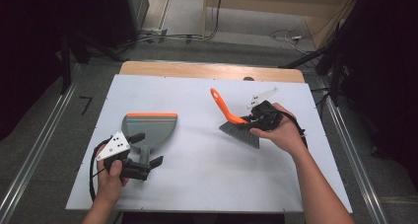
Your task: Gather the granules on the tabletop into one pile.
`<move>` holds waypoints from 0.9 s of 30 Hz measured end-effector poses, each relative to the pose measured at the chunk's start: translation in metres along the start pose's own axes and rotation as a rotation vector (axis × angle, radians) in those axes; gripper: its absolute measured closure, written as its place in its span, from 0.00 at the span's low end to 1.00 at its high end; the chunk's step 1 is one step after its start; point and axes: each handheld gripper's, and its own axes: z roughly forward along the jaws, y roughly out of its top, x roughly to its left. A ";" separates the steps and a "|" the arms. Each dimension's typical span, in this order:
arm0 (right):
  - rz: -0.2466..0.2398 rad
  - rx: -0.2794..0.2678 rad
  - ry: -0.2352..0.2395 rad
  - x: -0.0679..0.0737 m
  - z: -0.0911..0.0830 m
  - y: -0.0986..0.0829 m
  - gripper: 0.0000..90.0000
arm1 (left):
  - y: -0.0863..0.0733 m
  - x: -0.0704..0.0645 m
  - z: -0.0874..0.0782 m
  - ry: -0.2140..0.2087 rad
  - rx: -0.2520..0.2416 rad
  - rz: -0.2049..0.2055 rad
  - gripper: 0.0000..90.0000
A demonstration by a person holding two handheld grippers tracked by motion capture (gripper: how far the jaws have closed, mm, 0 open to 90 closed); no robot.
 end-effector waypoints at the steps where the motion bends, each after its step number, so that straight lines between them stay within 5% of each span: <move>1: -0.006 0.009 0.005 0.000 0.004 -0.001 0.76 | 0.000 0.000 0.000 0.000 -0.001 0.000 0.00; 8: 0.014 0.025 0.000 -0.010 0.021 -0.002 0.76 | 0.000 0.001 -0.002 0.004 0.000 0.001 0.00; 15: 0.053 0.001 -0.045 -0.019 0.020 -0.004 0.75 | 0.000 0.002 -0.002 0.003 -0.010 -0.001 0.00; 27: 0.043 -0.003 -0.088 -0.021 0.016 -0.001 0.76 | 0.000 0.001 0.000 0.002 -0.001 0.001 0.00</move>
